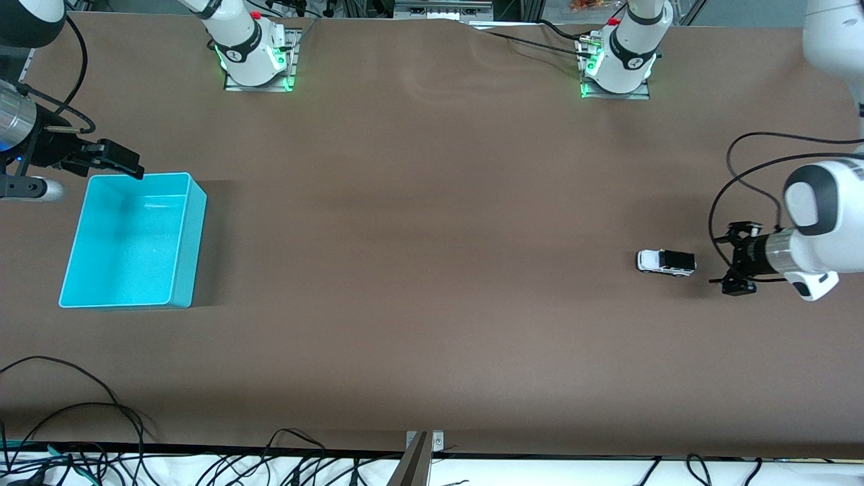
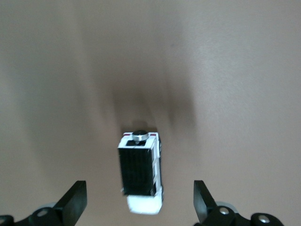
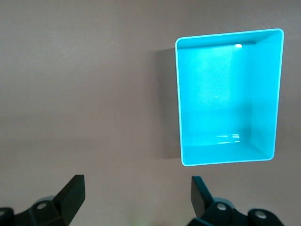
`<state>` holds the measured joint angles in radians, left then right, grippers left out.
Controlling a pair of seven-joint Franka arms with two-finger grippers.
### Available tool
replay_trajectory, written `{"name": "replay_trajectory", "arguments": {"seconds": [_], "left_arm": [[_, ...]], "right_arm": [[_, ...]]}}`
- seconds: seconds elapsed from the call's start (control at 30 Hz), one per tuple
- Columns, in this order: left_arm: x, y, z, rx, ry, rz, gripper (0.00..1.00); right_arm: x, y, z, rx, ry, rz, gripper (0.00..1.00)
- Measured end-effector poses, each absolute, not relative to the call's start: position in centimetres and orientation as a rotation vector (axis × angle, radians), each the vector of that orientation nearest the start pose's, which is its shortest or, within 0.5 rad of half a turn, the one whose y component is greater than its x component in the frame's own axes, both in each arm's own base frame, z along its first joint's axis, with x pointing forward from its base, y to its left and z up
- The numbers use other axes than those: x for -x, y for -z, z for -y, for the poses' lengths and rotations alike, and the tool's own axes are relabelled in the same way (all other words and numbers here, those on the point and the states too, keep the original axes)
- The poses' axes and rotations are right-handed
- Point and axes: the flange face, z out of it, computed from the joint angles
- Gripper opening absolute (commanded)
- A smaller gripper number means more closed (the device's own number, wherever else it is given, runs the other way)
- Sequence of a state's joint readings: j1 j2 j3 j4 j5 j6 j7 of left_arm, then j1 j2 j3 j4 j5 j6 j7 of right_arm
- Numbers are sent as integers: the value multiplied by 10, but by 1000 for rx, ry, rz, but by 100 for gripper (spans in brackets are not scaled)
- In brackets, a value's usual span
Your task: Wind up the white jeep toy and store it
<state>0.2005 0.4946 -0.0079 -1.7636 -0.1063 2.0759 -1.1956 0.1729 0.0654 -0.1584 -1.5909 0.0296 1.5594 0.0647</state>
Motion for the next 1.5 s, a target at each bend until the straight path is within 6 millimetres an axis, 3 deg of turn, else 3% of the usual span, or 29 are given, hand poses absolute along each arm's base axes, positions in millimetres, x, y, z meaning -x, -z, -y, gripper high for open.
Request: {"name": "replay_trajectory", "arguments": {"seconds": [0.37, 1.17, 1.34, 1.5], "left_arm": [[-605, -224, -111, 2293, -254, 2142, 100], [-588, -201, -89, 2293, -238, 2225, 99], [-586, -198, -86, 2295, -238, 2224, 65], [-587, -198, -76, 2309, -242, 2216, 43]], "right_arm": [[-570, -578, -14, 3121, -151, -80, 100], [-570, -578, -14, 3121, -151, -80, 100], [-570, -578, -14, 3121, -151, -80, 100], [-570, -578, -14, 3121, -151, -80, 100]]}}
